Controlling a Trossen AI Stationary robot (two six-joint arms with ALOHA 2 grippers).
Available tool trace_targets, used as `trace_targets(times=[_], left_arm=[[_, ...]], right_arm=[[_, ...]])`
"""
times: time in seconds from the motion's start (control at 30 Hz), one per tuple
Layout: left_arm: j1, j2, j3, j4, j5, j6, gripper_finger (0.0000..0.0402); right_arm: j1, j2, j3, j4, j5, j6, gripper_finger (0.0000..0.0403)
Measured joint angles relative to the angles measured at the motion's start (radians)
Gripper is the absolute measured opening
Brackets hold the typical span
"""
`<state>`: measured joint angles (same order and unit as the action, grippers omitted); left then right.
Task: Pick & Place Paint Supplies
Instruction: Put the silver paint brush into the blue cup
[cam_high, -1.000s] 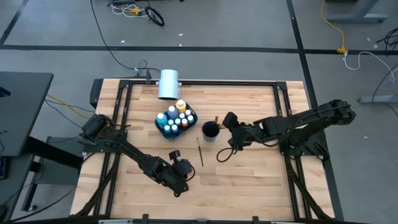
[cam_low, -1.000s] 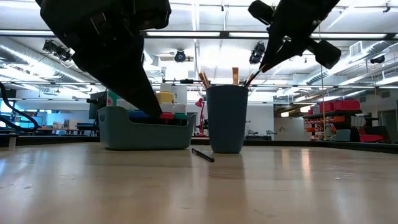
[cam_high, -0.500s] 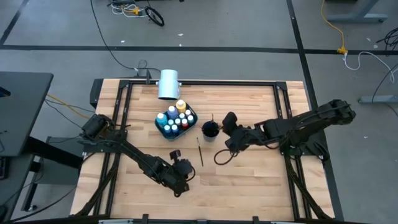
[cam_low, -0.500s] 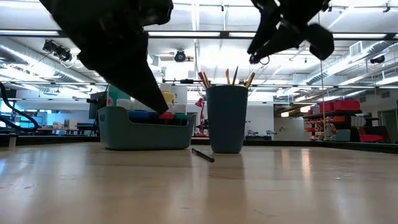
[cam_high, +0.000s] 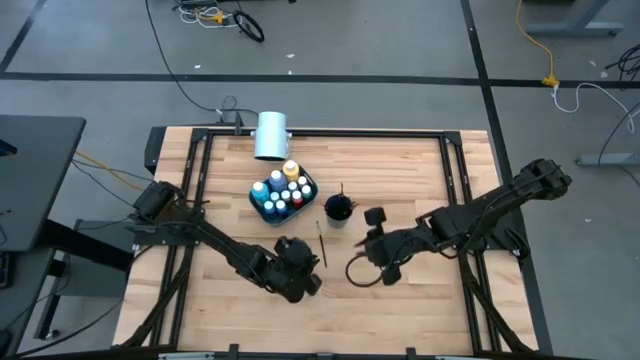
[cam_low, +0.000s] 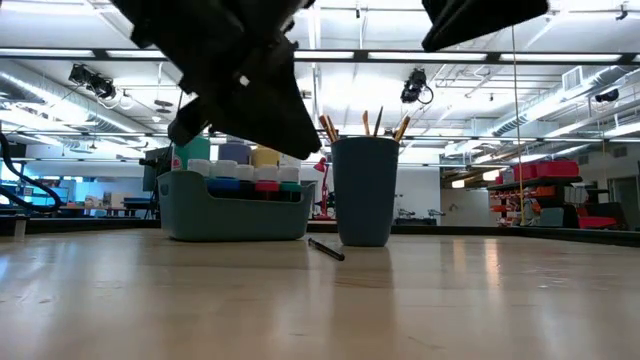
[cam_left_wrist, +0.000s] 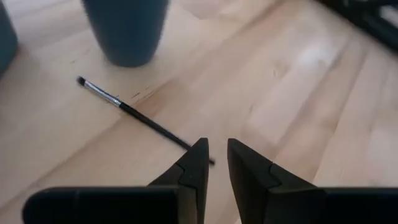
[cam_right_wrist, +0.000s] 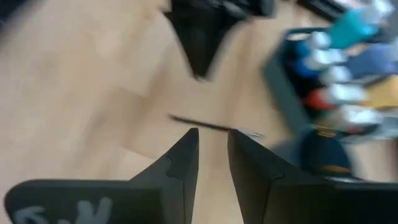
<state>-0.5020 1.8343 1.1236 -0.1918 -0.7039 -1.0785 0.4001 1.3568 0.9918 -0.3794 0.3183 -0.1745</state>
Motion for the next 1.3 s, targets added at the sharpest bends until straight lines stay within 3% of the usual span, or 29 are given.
trace_targets(times=[0.17,0.33,0.53,0.73,0.87,0.97,1.13,1.3], left_arm=[[0.048,0.0,0.0,0.0,0.001,-0.167,0.0068],[0.096,0.0,0.0,0.001,0.014,-0.158,0.0068],[0.13,0.0,-0.001,0.002,0.053,-0.136,0.0068],[0.137,0.0,0.0,-0.01,0.082,-0.093,0.0068],[0.137,0.0,0.0,-0.011,0.111,-0.092,0.0068],[0.135,0.0,0.0,-0.018,0.13,-0.093,0.0068],[0.129,0.0,0.0,-0.034,0.151,-0.105,0.0068],[0.128,0.0,0.0,-0.033,0.15,-0.118,0.0068]], right_arm=[[0.006,0.013,-0.121,0.238,-0.116,0.095,0.0089],[-0.006,0.047,-0.302,0.541,-0.122,0.057,0.0088],[-0.046,0.238,-0.384,0.841,-0.185,0.071,0.0088],[-0.057,0.477,-0.285,0.874,-0.108,0.066,0.0088],[-0.059,0.587,-0.193,0.871,-0.058,0.152,0.0088],[-0.059,0.623,-0.138,0.833,0.033,0.31,0.0088],[-0.059,0.626,-0.111,0.767,0.078,0.464,0.0088],[-0.057,0.626,-0.11,0.8,0.086,0.398,0.0088]])
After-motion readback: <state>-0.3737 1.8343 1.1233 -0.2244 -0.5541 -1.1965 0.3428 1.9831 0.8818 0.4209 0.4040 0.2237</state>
